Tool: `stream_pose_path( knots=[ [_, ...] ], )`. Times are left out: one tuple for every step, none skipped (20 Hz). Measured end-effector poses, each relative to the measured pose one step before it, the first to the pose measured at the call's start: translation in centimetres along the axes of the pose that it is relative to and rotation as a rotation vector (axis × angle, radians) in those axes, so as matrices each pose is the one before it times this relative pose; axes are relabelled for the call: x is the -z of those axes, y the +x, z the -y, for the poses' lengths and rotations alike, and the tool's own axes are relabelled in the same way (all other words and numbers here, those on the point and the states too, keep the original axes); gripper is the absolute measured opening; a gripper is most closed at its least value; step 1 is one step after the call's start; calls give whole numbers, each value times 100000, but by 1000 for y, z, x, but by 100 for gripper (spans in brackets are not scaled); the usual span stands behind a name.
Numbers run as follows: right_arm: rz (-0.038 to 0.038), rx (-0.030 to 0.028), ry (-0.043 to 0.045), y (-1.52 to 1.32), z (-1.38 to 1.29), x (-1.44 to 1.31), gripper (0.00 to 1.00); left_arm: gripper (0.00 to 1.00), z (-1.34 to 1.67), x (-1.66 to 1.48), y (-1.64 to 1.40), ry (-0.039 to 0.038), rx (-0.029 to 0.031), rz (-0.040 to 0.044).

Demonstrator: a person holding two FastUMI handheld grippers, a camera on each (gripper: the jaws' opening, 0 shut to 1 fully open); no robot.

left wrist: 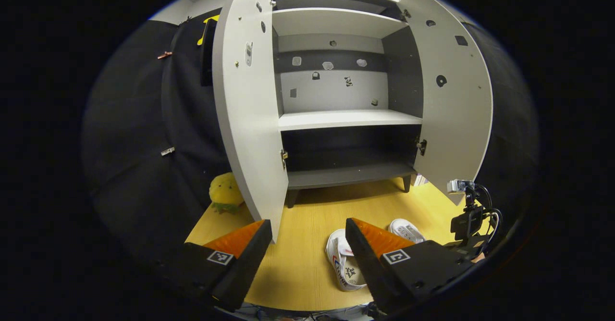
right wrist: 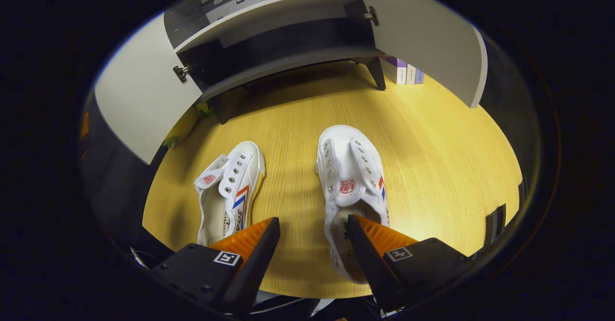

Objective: Grab one shoe with the right hand and put it into the shoe cabinet, grab the other shoe with the left hand and put it into the shoe cabinet; then close the right door with the right hand and the left door with the left hand.

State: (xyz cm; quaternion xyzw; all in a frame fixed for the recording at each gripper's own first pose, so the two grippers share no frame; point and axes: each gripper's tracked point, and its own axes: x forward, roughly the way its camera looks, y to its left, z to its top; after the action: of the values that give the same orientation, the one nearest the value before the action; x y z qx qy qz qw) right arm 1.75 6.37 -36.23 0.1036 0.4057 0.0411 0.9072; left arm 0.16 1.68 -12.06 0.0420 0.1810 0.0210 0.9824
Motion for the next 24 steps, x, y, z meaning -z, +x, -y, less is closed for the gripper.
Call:
stream_pose_path(
  knots=[
    [653, 1406, -1487, 551, 30, -57, 88, 96, -58, 468, 57, -1057, -115, -1274],
    [809, 1475, -1994, 714, 8, -104, 88, 96, -45, 373, 89, -1070, -36, -950],
    [766, 1685, -1899, 657, 141, -146, 88, 96, -49, 226, 58, -916, -30, -686],
    [832, 1282, -1415, 579, 40, -137, 88, 96, -130, 258, 53, -736, 100, -509],
    [1151, 2271, -1131, 634, 395, -373, 82, 96, -177, 197, -14, -265, 11, -216],
    [1934, 2818, -325, 404, 460, -430, 79, 96, -205, 251, 92, 60, -165, -510],
    [1689, 1264, 294, 314, -80, -387, 58, 96, -261, 280, 23, 475, -380, -720],
    [1215, 1261, -541, 407, 28, -163, 48, 96, -186, 356, 40, 604, -119, -519],
    [1482, 1946, -1135, 298, 385, -231, 49, 96, -77, 293, 28, 111, 43, -588],
    [1328, 2498, -1755, 224, 414, -309, 46, 96, 39, 296, -5, -517, 471, -761],
    [936, 1081, -533, -1, 166, -84, 35, 96, 135, 343, -60, -909, 715, -969],
    [133, 288, 232, -231, -123, -187, 24, 96, 125, 420, -30, -929, 571, -859],
    [-188, 377, 93, 368, -49, 181, 22, 96, 115, 231, 40, -652, 489, -821],
    [1, -1057, 362, -25, -156, -100, 19, 96, 150, 218, 1, -366, 410, -588],
    [-571, -335, 178, 96, -14, 37, 13, 96, 98, 109, 39, -109, 348, -449],
    [-286, -904, 300, 11, -161, -233, 13, 96, 147, 109, 27, -26, 508, -197],
    [-549, -1585, 71, 32, -150, 111, 8, 96, 95, -26, 70, 14, 591, 53],
    [-342, -867, 1303, 542, 57, 3, 9, 96, 114, -8, 89, 110, 532, 22],
    [-952, -1069, 345, -398, -181, -66, 5, 97, 67, -55, 87, 209, 420, -63],
    [-507, -590, -246, -50, 54, -69, 5, 96, 16, 63, 17, 185, 379, -42],
    [-309, -416, -252, 19, -9, -134, 5, 96, -26, 2, 103, 158, 183, -33],
    [188, 12, -329, -75, 49, -184, 5, 96, -9, -15, 149, 140, 9, -6],
    [404, 284, -398, -224, 179, -273, 5, 96, -37, -109, 76, 120, 20, -14],
    [769, 141, 117, -249, 142, -450, 5, 96, -82, 0, 15, 158, -100, 55]
  ],
)
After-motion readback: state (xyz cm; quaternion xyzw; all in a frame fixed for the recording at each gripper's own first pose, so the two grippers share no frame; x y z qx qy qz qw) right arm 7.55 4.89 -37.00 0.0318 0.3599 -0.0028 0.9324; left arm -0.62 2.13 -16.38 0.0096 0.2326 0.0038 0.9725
